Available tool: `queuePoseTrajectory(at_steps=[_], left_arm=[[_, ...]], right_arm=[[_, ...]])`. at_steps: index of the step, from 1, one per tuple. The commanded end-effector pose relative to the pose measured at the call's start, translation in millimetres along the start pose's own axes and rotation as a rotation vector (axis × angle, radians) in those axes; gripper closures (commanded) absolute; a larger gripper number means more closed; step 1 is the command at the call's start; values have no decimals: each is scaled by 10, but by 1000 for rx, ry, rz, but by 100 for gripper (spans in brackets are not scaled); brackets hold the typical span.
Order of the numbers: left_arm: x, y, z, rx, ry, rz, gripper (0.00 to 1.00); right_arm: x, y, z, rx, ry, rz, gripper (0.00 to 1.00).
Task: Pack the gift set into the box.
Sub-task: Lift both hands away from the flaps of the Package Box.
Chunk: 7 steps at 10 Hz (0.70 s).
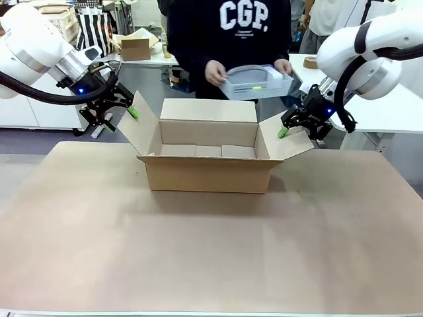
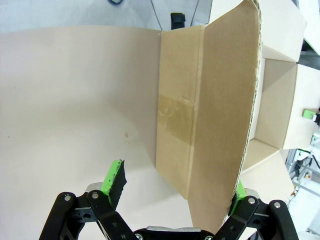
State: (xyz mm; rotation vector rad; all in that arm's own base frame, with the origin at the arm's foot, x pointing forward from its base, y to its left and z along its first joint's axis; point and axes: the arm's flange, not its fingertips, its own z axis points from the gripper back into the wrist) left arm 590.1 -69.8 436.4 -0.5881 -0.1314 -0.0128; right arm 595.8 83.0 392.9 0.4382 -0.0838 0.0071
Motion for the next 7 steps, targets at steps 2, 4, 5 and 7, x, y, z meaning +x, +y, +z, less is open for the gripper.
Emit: queuePoseTrajectory(at_steps=[2, 4, 5, 7], left_arm=[[-13, -8, 25, 18, -2, 13, 0], [-13, -8, 25, 18, -2, 13, 0], [-13, -8, 25, 18, -2, 13, 0], [-13, -8, 25, 18, -2, 13, 0]], right_arm=[[21, 35, 37, -18, 5, -17, 0], [21, 35, 37, -18, 5, -17, 0], [21, 35, 37, -18, 5, -17, 0], [21, 35, 37, -18, 5, -17, 0]])
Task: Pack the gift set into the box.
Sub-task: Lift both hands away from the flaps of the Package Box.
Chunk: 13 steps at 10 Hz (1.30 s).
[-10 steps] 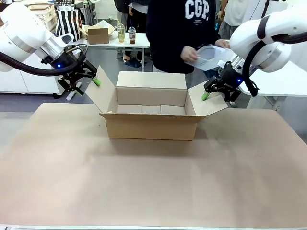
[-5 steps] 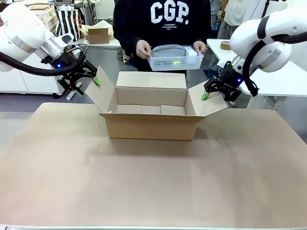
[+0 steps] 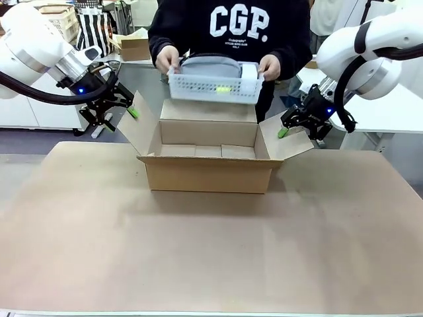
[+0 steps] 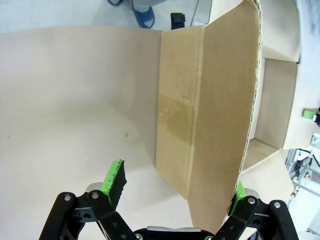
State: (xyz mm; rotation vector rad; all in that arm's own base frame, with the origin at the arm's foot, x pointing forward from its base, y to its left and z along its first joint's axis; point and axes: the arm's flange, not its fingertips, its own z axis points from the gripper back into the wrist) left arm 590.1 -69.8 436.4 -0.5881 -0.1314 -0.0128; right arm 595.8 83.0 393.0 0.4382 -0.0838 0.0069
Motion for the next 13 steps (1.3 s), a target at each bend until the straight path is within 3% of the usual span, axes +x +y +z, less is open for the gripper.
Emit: queuePoseTrajectory(at_steps=[1, 13], left_arm=[[-13, -8, 25, 18, -2, 13, 0], [-13, -8, 25, 18, -2, 13, 0]], right_arm=[[21, 35, 37, -18, 5, -17, 0], [21, 35, 37, -18, 5, -17, 0]])
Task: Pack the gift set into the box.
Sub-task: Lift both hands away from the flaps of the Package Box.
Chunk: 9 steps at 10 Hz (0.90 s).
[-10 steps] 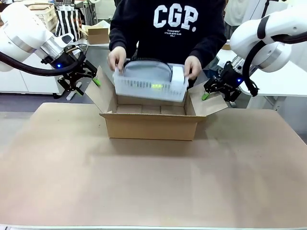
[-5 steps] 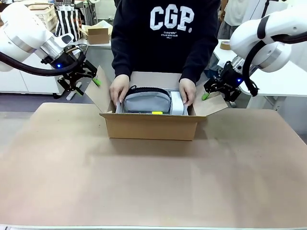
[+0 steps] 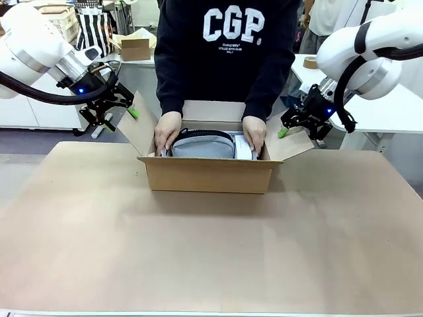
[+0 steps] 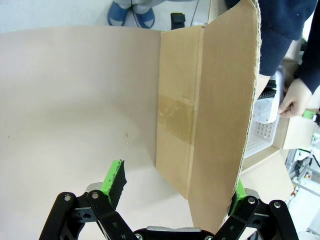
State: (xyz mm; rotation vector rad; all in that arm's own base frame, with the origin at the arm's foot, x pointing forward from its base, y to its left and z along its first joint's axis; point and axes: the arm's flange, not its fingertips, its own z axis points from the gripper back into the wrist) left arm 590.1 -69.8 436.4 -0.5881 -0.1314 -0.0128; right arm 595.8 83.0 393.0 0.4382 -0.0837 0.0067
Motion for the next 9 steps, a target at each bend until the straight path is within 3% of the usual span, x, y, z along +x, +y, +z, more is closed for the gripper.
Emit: queuePoseTrajectory(at_steps=[1, 9], left_arm=[[-13, -8, 25, 18, -2, 13, 0], [-13, -8, 25, 18, -2, 13, 0]], right_arm=[[21, 35, 37, -18, 5, -16, 0], [21, 35, 37, -18, 5, -16, 0]])
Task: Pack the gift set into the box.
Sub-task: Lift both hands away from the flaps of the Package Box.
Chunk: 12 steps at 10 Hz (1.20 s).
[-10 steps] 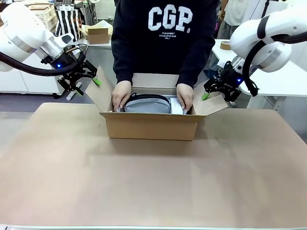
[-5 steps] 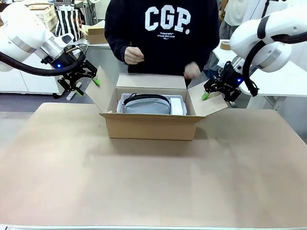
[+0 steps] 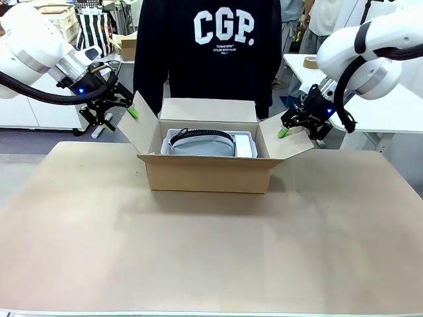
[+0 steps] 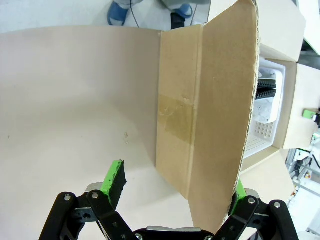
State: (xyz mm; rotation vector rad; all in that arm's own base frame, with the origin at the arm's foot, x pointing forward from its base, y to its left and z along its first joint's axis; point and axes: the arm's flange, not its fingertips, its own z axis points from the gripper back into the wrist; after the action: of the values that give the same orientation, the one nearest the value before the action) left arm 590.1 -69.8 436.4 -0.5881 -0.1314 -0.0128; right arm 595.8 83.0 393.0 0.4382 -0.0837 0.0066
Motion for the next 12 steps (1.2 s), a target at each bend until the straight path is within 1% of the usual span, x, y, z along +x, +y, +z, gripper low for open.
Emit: queuePoseTrajectory(at_steps=[1, 6, 7, 8, 9, 10, 11, 12], left_arm=[[-13, -8, 25, 18, -2, 13, 0], [-13, -8, 25, 18, -2, 13, 0], [-13, -8, 25, 18, -2, 13, 0], [0, 0, 0, 0, 0, 0, 0], [-181, -223, 413, -55, -39, -67, 0], [-535, -342, 921, -109, -60, -124, 0], [-921, -366, 1260, -172, 39, -193, 0], [-1223, -354, 1448, -198, 46, -248, 0]], right_arm=[[21, 35, 37, -18, 5, -16, 0], [21, 35, 37, -18, 5, -16, 0], [0, 0, 0, 0, 0, 0, 0], [-195, 115, 399, 75, 5, 77, 0], [-494, 124, 853, 97, -16, 115, 0], [-953, -16, 1384, 84, 12, 93, 0], [-1363, -199, 1792, 132, 29, 45, 0], [-1651, -374, 2056, 240, 55, 97, 0]])
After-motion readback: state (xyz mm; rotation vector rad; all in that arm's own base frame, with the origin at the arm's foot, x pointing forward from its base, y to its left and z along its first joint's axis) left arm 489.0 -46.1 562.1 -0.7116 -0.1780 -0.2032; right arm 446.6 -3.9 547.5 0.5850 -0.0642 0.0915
